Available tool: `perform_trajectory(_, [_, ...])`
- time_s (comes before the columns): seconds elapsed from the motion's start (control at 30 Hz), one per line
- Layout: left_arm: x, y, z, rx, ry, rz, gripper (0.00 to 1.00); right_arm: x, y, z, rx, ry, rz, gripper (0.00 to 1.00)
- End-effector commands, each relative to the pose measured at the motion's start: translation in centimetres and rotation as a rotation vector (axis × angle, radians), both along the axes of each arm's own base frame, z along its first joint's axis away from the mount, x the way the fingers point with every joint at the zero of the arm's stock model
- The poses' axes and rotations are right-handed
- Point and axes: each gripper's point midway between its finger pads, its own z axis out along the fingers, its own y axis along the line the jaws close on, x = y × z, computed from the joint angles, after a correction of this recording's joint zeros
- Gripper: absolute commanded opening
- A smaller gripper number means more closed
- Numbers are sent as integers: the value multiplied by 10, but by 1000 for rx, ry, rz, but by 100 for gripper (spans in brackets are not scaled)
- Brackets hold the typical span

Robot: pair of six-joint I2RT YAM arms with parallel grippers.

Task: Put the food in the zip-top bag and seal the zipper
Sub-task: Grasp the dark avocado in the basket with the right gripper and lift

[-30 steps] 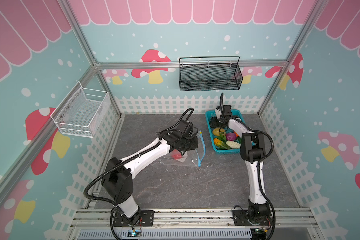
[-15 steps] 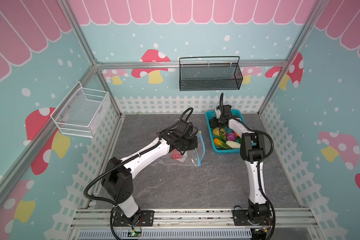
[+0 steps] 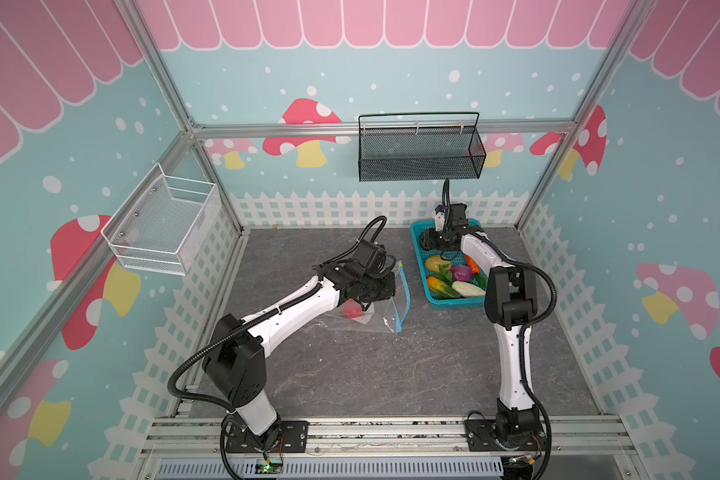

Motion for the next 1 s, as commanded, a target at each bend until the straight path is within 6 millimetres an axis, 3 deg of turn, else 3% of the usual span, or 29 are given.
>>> perform_trajectory(0.0, [2,3,4,-15,-15,19,0,-5,5,40,23,-70,8,47])
perform_trajectory(0.47, [3,4,6,-20,-25,24,0,-49,-2,73,41,-111,12,46])
perform_trajectory(0.7, [4,5,7,-19,-28,29,0,-82,-5,78,62,-112,19,46])
perform_trajectory(0.97, [4,3,7,-21,-30,29,0,-119,-6,101,80,-147,37,45])
